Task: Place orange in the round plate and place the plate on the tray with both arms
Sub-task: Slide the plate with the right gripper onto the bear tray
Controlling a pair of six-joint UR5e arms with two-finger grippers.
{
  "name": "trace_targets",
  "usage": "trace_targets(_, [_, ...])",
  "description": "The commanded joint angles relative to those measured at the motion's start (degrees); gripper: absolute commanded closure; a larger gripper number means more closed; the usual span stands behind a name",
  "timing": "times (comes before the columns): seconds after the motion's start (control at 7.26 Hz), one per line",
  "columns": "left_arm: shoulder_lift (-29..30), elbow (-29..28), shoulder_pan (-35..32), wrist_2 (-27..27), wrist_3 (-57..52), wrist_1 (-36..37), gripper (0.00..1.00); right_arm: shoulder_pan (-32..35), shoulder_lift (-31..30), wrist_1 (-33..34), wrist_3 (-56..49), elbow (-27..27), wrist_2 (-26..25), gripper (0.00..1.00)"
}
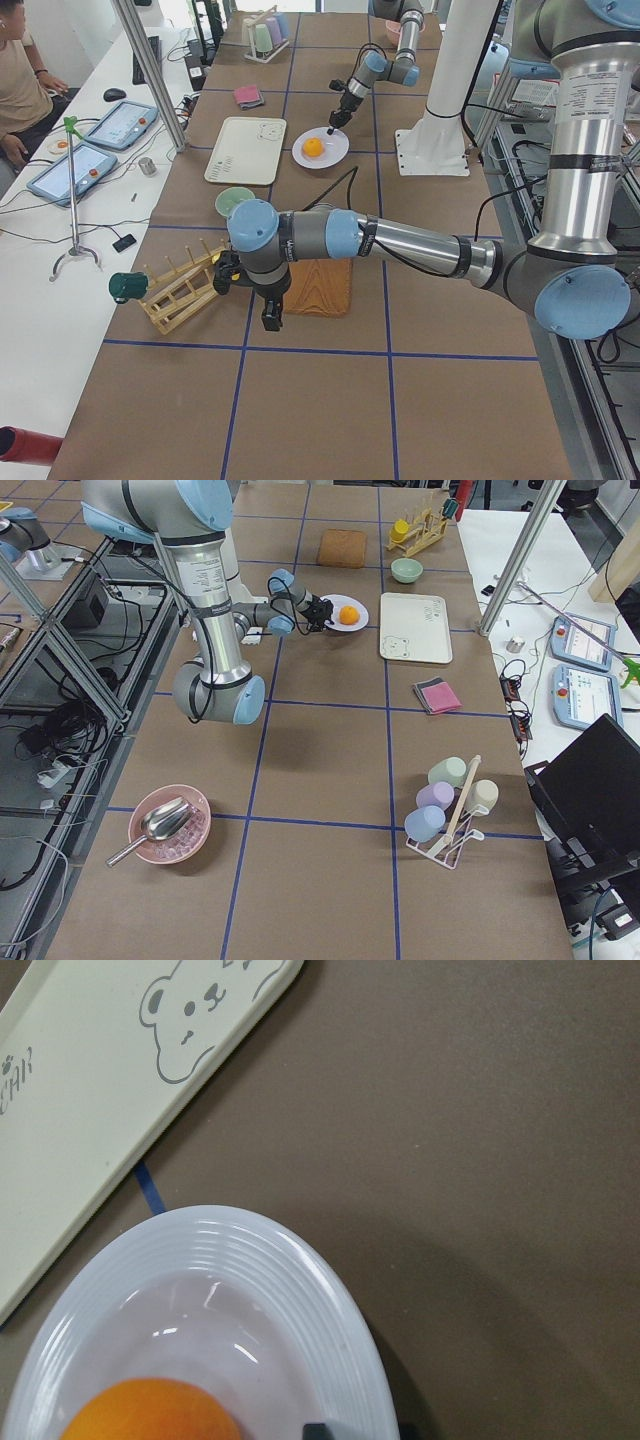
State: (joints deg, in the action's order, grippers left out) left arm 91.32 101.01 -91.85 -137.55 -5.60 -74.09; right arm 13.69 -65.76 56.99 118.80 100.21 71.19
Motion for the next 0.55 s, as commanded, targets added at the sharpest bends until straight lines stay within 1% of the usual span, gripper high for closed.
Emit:
trace_targets(0.0, [0.00,0.15,0.00,0.00,0.07,0.00,0.00,0.02,-1.72,-7.62,-0.23,0.61,-4.71,1.00])
trace_targets(0.14, [0.00,0.24,0.00,0.00,0.07,0.00,0.00,-0.59,-3.48,-14.38,-0.32,0.17,-7.88,1.00])
trace_targets(0.28, [0.00,0.24,0.00,0.00,0.07,0.00,0.00,-0.51,-3.49,-18.37,-0.41,0.17,-8.87,1.00])
trace_targets(0.41, [0.00,0.24,0.00,0.00,0.07,0.00,0.00,-0.25,-3.15,-20.58,-0.23,0.34,-10.10,1.00])
